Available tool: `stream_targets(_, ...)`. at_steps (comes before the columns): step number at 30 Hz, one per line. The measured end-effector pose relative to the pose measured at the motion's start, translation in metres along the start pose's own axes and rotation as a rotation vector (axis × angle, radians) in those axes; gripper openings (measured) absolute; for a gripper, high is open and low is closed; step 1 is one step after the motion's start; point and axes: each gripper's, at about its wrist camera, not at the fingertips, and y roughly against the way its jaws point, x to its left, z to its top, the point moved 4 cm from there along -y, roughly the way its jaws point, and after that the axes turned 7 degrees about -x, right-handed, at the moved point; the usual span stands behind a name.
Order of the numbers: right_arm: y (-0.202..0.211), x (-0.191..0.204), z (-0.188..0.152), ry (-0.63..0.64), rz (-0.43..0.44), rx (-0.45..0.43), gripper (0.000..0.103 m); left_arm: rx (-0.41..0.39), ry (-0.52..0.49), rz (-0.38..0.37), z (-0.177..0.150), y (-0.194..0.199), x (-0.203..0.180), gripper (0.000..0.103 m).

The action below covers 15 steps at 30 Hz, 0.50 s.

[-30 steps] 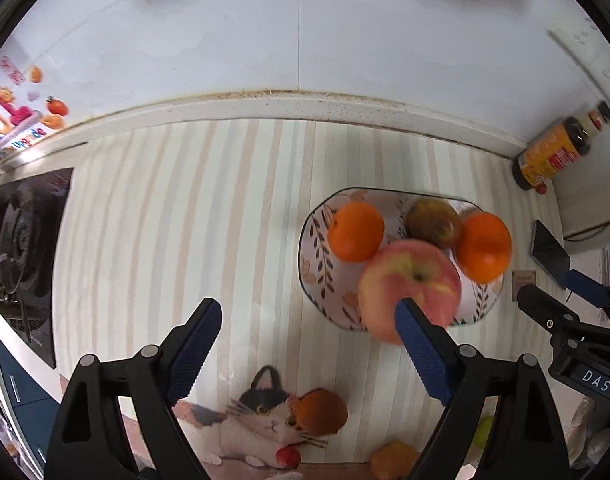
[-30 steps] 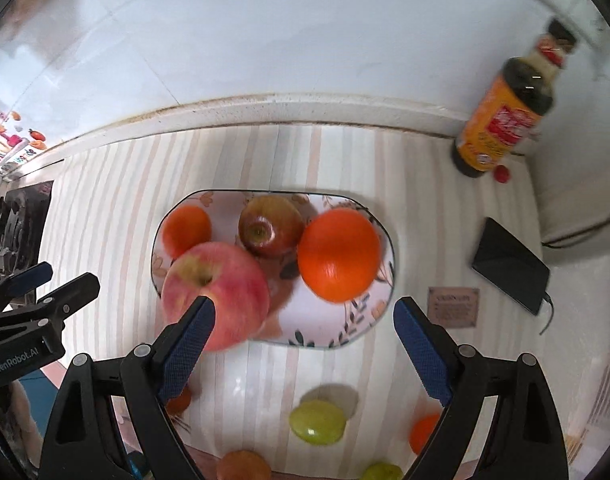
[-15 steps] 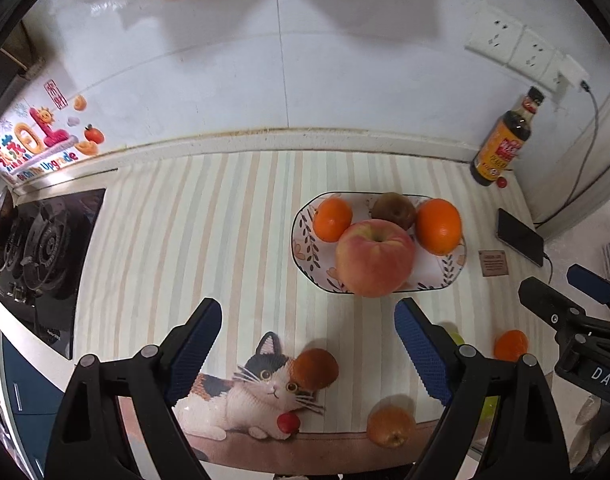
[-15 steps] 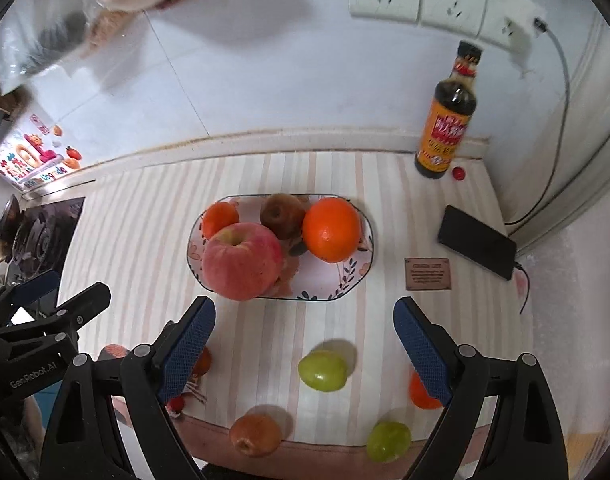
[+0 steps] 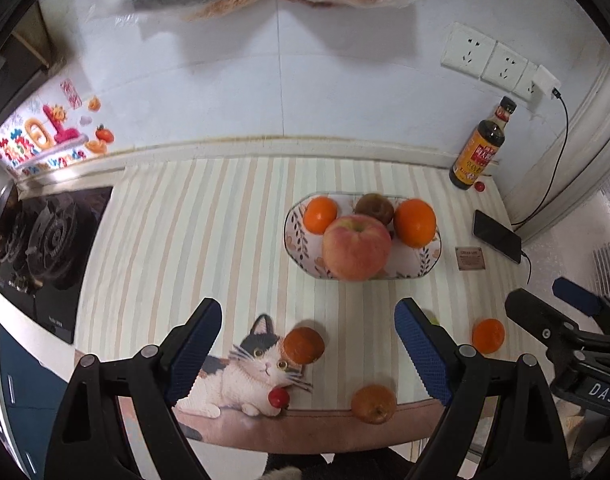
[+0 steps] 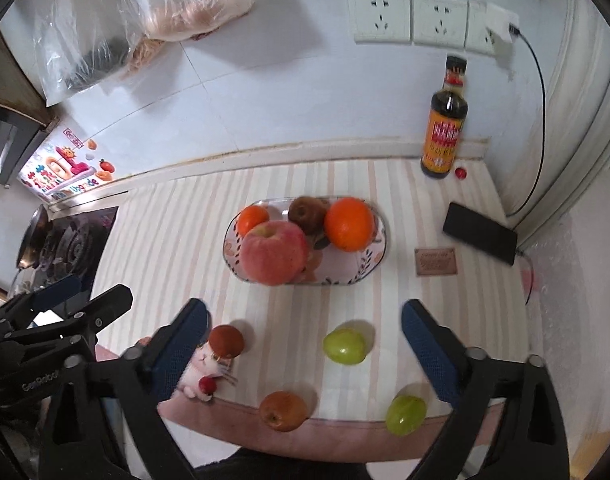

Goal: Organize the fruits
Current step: 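Lift both tools back from the plate, then grasp a green apple with the right tool while the left tool grasps a brown apple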

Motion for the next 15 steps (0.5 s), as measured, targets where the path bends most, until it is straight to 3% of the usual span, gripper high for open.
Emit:
stream_targets(3,-0.012,-0.014,-0.016,-0.036,0.005,0.05,0.1,0.057,-0.014,-0.009,-0.017,-0.016,-0.004,0.09)
stream_targets(5,-0.022,-0.031,-0.03,-0.077,-0.006,0.094,0.1,0.107,-0.04,-0.024,-0.032,-0.029,-0.011,0.101)
stream_targets(12,-0.059,-0.107,-0.082,-0.23,-0.072,0.234,0.101,0.37,-0.149,-0.084,-0.106,-0.098,-0.059,0.101)
stream_targets(15,-0.076,-0.137,-0.106,-0.26,-0.12,0.298,0.101,0.448,-0.216,-0.086,-0.137,-0.123,-0.081,0.101)
